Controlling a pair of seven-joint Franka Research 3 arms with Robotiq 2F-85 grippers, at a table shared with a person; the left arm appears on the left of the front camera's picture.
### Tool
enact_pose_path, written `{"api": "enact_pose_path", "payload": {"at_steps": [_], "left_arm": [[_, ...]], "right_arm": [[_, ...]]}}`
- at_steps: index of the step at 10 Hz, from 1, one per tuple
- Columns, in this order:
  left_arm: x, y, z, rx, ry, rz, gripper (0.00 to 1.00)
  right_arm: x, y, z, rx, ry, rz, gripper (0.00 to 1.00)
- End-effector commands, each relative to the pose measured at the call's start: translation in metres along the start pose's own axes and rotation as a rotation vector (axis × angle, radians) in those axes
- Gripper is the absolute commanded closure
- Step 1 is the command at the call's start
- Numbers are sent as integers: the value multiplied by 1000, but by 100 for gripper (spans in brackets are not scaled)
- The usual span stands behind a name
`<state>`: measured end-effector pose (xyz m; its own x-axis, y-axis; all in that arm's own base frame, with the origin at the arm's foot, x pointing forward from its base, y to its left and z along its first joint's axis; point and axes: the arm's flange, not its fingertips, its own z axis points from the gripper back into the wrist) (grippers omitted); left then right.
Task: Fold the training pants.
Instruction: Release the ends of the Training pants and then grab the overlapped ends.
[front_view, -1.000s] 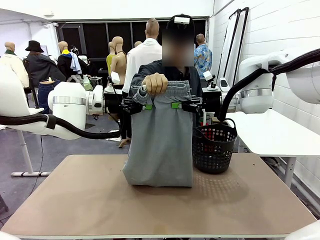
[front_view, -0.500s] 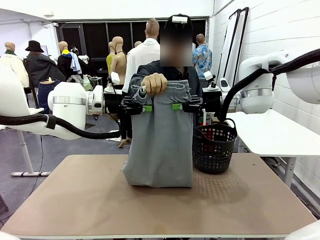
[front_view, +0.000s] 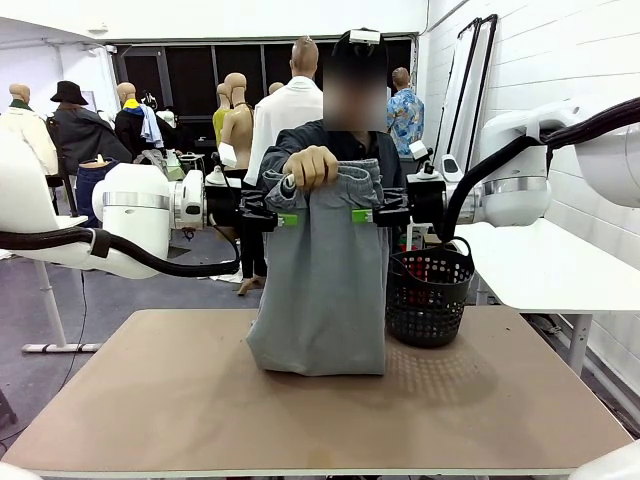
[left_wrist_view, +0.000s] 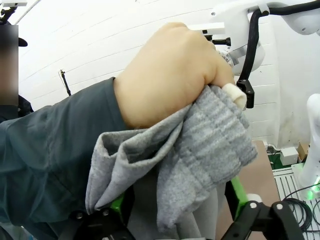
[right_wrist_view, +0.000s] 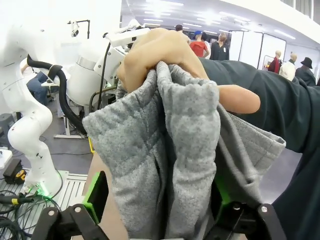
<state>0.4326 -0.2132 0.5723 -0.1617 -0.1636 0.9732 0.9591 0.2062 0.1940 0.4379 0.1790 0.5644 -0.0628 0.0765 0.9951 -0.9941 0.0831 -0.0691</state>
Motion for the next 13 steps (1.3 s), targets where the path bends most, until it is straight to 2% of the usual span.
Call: {"api": "enact_pose_path", "payload": {"at_steps": [1, 13], "left_arm": [[1, -3, 9, 33, -10, 17, 0], [-10, -6, 37, 165, -10, 20, 0]], "right_arm": [[1, 6, 6, -14, 22, -20, 0], [6, 10, 21, -126, 54, 11, 0]]}}
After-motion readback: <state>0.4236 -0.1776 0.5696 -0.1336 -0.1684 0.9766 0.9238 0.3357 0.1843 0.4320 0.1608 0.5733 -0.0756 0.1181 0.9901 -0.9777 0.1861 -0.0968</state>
